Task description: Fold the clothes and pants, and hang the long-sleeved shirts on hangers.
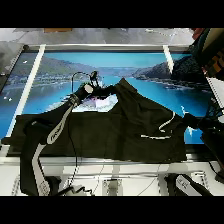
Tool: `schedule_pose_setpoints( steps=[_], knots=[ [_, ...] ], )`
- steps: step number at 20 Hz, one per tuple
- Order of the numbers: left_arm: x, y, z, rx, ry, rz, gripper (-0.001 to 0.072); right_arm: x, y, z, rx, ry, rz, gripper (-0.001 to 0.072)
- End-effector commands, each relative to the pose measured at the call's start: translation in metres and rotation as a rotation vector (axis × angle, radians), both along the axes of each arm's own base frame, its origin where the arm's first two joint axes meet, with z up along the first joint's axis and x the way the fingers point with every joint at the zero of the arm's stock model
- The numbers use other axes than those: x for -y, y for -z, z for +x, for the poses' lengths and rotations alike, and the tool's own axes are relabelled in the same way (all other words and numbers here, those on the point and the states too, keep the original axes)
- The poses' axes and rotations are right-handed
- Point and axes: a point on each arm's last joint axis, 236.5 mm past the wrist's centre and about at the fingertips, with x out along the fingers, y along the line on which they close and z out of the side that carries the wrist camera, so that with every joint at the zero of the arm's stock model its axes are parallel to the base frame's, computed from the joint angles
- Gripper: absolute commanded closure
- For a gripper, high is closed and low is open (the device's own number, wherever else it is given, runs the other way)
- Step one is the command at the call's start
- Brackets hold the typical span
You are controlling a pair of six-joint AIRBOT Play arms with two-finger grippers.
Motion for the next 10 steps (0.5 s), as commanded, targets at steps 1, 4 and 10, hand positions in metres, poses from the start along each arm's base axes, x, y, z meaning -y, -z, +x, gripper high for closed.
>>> schedule_pose_setpoints(
  steps=[1,4,10],
  knots=[
    [-0.004,0.0,0.019,0.055,-0.071,-0.006,0.0228,0.003,-0.001,0.003,0.012,0.008,-0.011,0.068],
    [-0.001,0.005,0.018,0.057,-0.073,-0.002,0.0299,0.004,-0.001,0.003,0.013,0.007,-0.013,0.068],
    [0.026,-0.012,0.022,0.148,-0.117,-0.03,0.053,0.003,-0.001,0.002,0.011,0.005,-0.012,0.068]
  ],
)
